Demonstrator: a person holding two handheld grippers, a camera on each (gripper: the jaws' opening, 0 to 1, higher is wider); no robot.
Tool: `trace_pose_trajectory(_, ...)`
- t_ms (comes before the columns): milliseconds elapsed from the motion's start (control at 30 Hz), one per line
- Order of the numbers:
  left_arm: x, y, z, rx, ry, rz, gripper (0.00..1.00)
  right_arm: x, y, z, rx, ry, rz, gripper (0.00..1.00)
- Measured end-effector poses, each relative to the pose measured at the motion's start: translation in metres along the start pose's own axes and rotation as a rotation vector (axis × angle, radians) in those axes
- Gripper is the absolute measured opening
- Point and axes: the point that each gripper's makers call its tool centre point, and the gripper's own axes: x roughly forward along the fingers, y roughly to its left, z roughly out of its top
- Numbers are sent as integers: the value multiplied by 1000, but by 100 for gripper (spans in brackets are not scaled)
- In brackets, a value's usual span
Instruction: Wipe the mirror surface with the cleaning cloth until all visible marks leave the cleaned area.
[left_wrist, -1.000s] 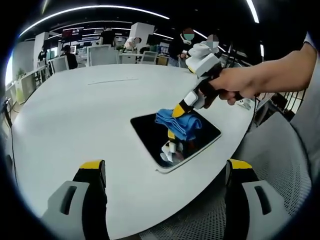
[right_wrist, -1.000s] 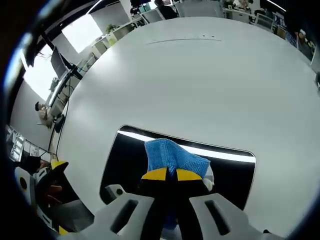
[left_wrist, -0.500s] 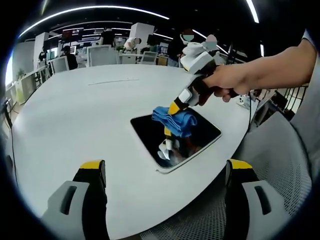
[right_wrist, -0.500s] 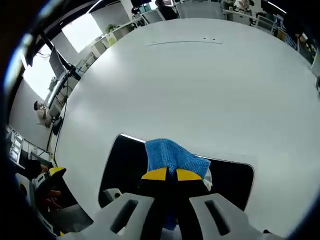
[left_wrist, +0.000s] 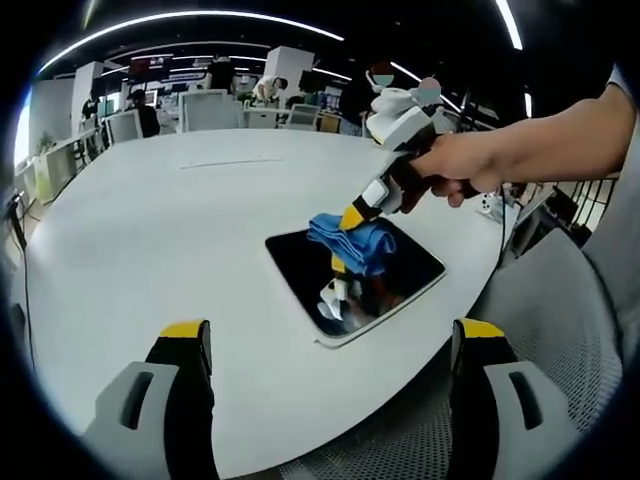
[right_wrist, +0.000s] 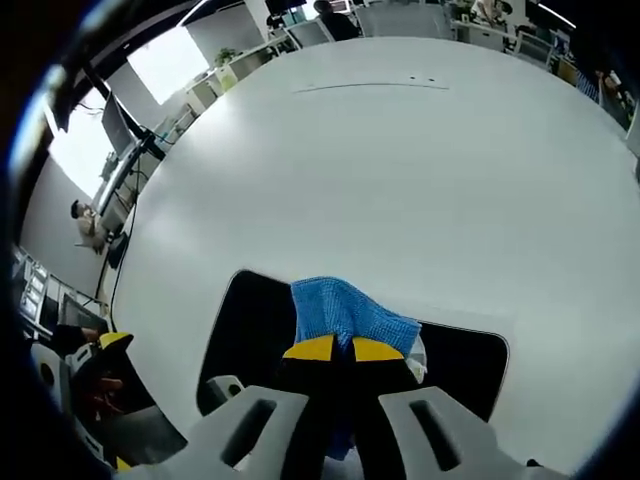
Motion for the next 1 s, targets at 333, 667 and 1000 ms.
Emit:
trace_pose_trajectory(333, 0, 1, 0, -9, -3, 6, 99, -6, -15, -2, 7, -5, -11, 0)
trace_pose_trajectory(667, 0, 0, 0, -9, -2, 3, 99, -11, -30, -5, 28, -10, -21, 0)
trace_pose_trajectory(1000, 0, -1, 0, -13, 0, -3, 99, -15, -41, -7, 40, -11, -32, 0)
